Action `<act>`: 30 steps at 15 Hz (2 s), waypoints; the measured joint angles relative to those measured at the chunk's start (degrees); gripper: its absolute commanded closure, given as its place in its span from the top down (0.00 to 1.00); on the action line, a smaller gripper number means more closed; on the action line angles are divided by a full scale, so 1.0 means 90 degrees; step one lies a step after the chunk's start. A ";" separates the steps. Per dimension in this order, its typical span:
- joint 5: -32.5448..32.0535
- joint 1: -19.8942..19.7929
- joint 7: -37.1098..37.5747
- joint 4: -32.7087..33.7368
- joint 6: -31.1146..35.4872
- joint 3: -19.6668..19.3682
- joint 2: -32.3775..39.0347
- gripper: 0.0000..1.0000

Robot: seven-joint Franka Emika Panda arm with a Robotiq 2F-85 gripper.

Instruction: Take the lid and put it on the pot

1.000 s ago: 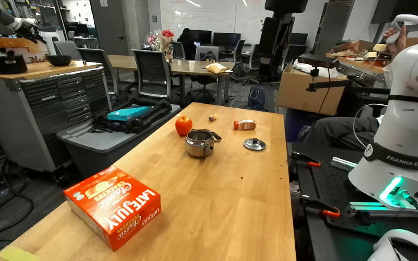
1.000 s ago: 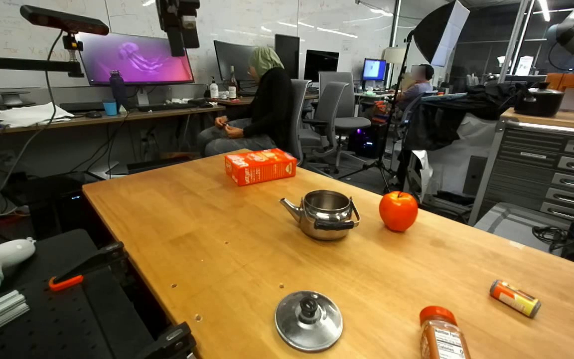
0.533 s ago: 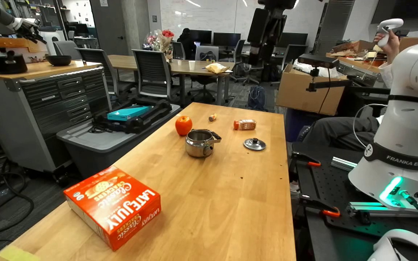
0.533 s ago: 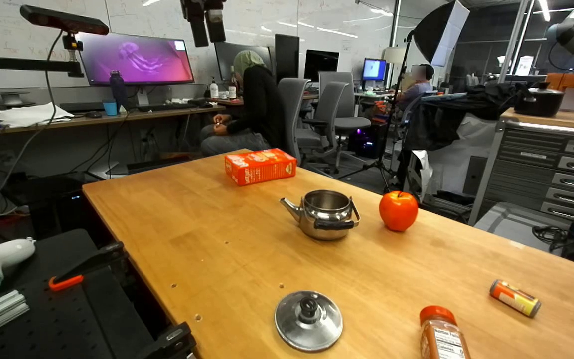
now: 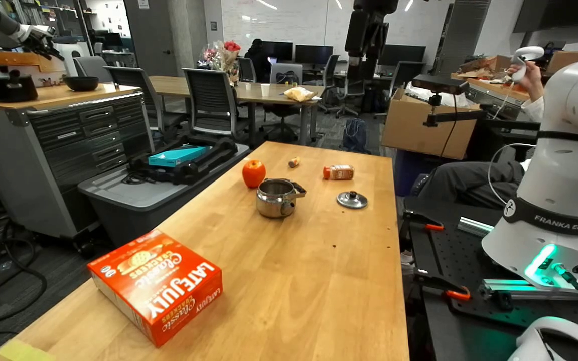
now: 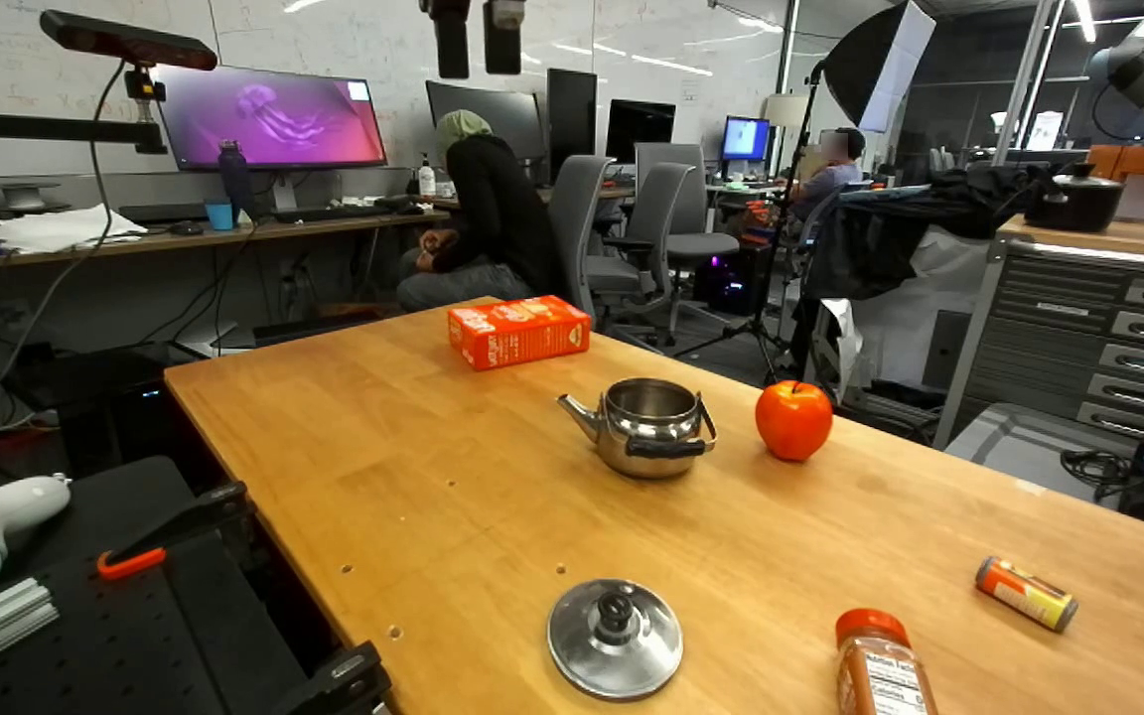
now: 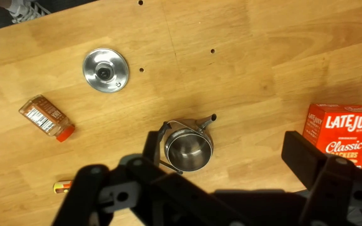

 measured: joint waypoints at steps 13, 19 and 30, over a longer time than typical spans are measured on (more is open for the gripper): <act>-0.0247 -0.0533 -0.0342 -0.0673 0.2334 -0.0408 0.1118 1.00; -0.0588 -0.0807 -0.0116 -0.0802 0.2668 -0.0412 0.1669 1.00; -0.0589 -0.0919 -0.0116 -0.0790 0.3081 -0.0774 0.2901 1.00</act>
